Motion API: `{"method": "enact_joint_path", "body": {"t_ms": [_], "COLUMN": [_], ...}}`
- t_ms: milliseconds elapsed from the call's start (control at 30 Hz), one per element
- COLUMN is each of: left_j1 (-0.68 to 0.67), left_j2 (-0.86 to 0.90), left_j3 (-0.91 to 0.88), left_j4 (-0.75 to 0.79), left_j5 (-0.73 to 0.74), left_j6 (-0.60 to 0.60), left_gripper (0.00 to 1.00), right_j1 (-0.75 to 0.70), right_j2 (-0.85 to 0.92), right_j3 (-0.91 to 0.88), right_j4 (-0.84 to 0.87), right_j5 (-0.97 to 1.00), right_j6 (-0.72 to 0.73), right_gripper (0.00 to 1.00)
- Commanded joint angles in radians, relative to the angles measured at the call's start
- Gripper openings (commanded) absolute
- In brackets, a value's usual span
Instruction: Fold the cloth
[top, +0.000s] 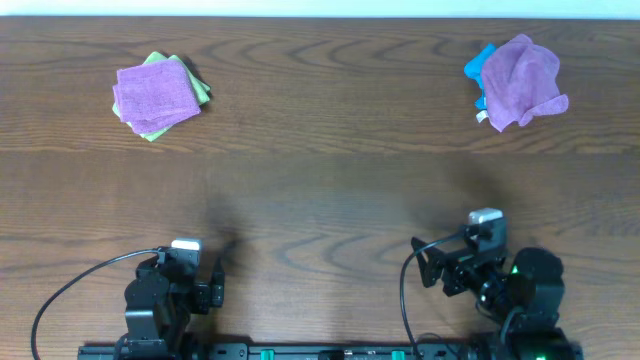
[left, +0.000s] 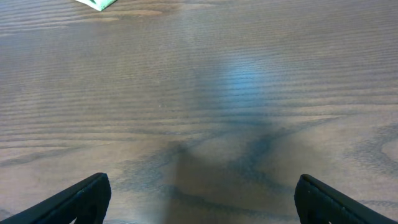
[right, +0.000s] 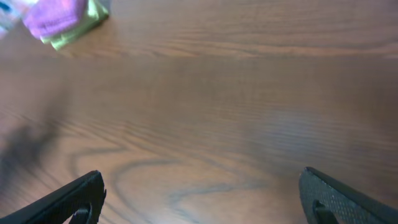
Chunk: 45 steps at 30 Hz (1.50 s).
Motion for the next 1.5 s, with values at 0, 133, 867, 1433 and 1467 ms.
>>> {"method": "enact_joint_path", "body": {"t_ms": [0, 133, 867, 1433, 1467], "left_j1": [-0.005, -0.005, -0.005, -0.005, -0.005], "left_j2": [-0.009, -0.009, -0.009, -0.009, -0.009], "left_j3": [-0.042, -0.042, -0.042, -0.042, -0.042], "left_j4": [-0.035, -0.035, -0.035, -0.035, -0.035], "left_j5": [-0.019, -0.019, -0.019, -0.019, -0.019], "left_j6": [0.024, 0.024, 0.024, 0.024, 0.024], "left_gripper": [0.95, 0.95, 0.95, 0.96, 0.96], "right_j1": [0.037, 0.04, 0.04, 0.04, 0.04], "right_j2": [-0.058, -0.122, -0.308, -0.308, -0.308], "right_j3": [-0.042, -0.105, -0.172, -0.172, -0.172], "right_j4": [0.004, 0.001, -0.018, -0.018, -0.018], "right_j5": [0.107, 0.166, 0.272, 0.272, 0.272], "right_j6": [-0.16, -0.204, -0.226, -0.226, -0.226], "right_gripper": [0.99, 0.99, 0.99, 0.99, 0.99]}}
